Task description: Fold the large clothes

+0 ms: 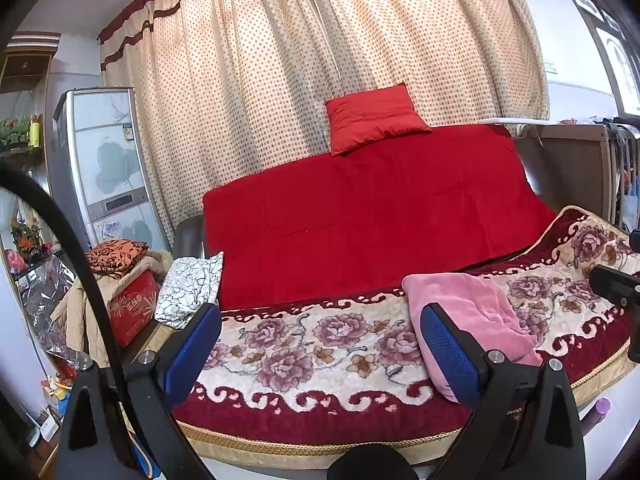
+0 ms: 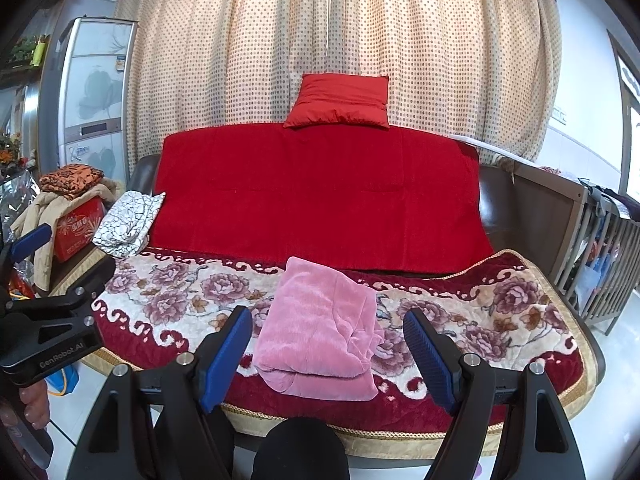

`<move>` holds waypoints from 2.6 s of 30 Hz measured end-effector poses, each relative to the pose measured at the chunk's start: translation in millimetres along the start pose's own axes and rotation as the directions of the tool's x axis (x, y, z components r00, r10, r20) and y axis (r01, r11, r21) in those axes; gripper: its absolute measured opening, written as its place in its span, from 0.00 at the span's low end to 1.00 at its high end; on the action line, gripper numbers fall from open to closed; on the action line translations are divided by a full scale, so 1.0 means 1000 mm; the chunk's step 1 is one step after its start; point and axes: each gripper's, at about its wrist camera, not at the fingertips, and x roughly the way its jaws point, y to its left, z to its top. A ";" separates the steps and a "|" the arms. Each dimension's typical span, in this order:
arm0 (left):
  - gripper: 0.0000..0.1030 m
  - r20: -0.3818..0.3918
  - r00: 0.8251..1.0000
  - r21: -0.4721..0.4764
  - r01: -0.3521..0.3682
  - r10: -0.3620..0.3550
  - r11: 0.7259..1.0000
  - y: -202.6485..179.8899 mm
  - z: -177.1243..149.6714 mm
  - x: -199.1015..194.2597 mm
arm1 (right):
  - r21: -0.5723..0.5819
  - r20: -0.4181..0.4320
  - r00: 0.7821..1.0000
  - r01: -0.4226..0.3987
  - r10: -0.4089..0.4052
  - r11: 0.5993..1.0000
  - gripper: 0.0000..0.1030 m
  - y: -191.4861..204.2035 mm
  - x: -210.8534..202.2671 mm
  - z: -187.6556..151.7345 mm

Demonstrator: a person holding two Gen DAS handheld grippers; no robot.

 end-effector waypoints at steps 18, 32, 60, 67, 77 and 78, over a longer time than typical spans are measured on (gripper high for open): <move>0.97 0.015 1.000 0.008 0.004 -0.004 1.000 0.000 0.000 -0.006 | 0.001 0.008 1.000 -0.010 0.010 1.000 0.79 0.001 -0.005 0.001; 0.97 0.005 1.000 0.005 0.006 -0.006 1.000 0.002 0.000 -0.005 | -0.034 0.011 0.999 0.033 -0.033 0.999 0.79 0.008 -0.005 -0.002; 0.97 -0.018 0.999 0.011 0.033 -0.033 0.999 -0.007 -0.001 -0.001 | -0.037 0.000 0.998 0.064 -0.064 0.997 0.79 0.005 0.000 -0.009; 0.97 -0.031 0.998 0.023 0.047 -0.046 0.999 -0.016 -0.002 0.004 | -0.038 -0.018 0.998 0.066 -0.067 0.997 0.79 0.001 0.003 -0.012; 0.97 -0.076 0.994 0.041 0.076 -0.072 0.996 -0.030 -0.006 0.024 | -0.023 -0.053 0.996 0.068 -0.069 0.997 0.79 -0.008 0.020 -0.015; 0.97 -0.082 0.994 0.041 0.076 -0.072 0.996 -0.030 -0.006 0.028 | -0.024 -0.058 0.996 0.067 -0.068 0.997 0.79 -0.007 0.022 -0.015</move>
